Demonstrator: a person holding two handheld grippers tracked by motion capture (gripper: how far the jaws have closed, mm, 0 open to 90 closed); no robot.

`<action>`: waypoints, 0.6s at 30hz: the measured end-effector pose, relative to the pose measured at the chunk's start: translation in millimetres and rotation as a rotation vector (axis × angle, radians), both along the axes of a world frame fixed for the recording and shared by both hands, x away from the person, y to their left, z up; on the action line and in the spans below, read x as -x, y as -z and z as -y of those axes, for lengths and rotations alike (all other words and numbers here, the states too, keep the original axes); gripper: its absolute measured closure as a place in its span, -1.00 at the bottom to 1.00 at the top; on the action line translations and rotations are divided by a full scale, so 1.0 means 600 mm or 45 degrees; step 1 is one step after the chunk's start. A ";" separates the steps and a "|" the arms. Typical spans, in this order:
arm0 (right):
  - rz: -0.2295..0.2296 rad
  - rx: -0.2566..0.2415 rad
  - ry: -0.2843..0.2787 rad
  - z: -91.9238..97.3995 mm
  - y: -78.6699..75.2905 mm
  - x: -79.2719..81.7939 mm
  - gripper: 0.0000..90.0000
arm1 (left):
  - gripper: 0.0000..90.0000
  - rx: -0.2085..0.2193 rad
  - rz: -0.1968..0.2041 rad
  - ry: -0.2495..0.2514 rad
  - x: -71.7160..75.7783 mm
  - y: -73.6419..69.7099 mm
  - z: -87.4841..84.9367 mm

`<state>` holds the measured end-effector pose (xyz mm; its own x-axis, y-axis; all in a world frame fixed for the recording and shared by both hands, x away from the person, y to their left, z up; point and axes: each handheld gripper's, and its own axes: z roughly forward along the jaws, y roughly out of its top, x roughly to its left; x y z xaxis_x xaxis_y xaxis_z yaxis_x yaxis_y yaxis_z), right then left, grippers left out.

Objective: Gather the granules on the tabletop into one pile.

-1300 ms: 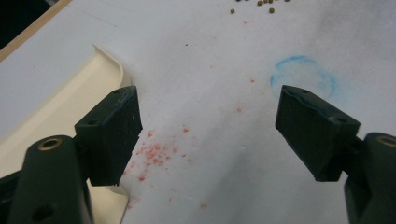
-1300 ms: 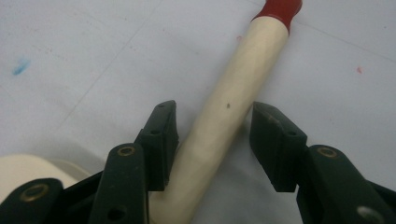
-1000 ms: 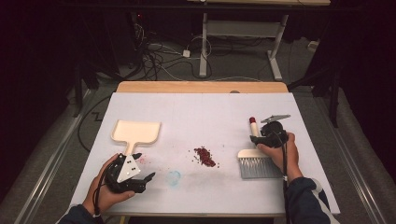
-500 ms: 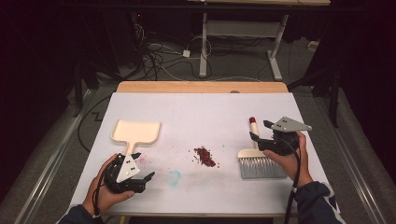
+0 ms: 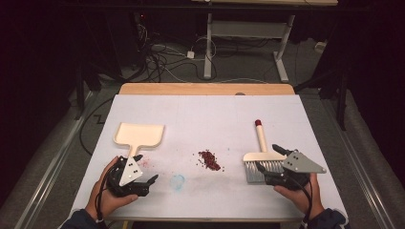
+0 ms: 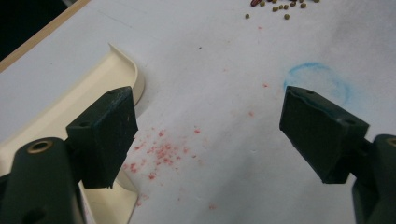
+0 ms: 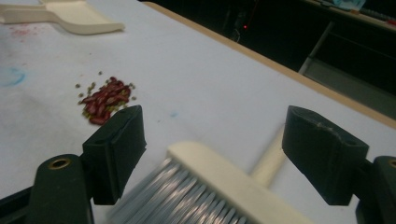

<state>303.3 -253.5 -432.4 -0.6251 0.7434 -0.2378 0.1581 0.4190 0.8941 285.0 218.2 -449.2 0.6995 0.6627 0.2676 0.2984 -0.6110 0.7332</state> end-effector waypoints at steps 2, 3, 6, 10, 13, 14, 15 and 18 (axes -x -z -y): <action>-0.012 0.013 -0.006 0.000 0.010 0.009 -0.54 | -0.61 -0.014 0.007 0.004 0.001 0.000 0.003; -0.012 0.020 -0.005 -0.001 0.013 0.012 -0.55 | -0.61 -0.016 0.008 0.008 0.001 -0.001 0.005; 0.000 0.022 -0.003 -0.004 0.009 0.016 -0.56 | -0.61 -0.019 0.011 0.017 0.003 0.001 0.006; 0.035 0.010 0.002 -0.006 0.002 0.021 -0.56 | -0.61 -0.014 0.007 0.021 0.002 0.001 0.005; 0.038 0.010 0.008 -0.005 0.002 0.021 -0.55 | -0.61 -0.013 0.011 0.021 0.000 0.001 0.006; 0.037 0.004 0.006 -0.005 0.002 0.021 -0.55 | -0.61 -0.014 0.010 0.021 0.000 0.001 0.006; 0.039 0.009 0.007 -0.004 0.002 0.021 -0.55 | -0.61 -0.014 0.008 0.019 0.000 0.001 0.007; 0.053 0.011 0.002 -0.003 0.002 0.021 -0.55 | -0.61 -0.021 0.003 0.020 -0.001 0.002 0.008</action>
<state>290.6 -251.4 -433.7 -0.6132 0.7424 -0.2700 0.1216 0.4265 0.8963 285.9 213.4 -450.4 0.7091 0.6470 0.2803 0.2868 -0.6279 0.7235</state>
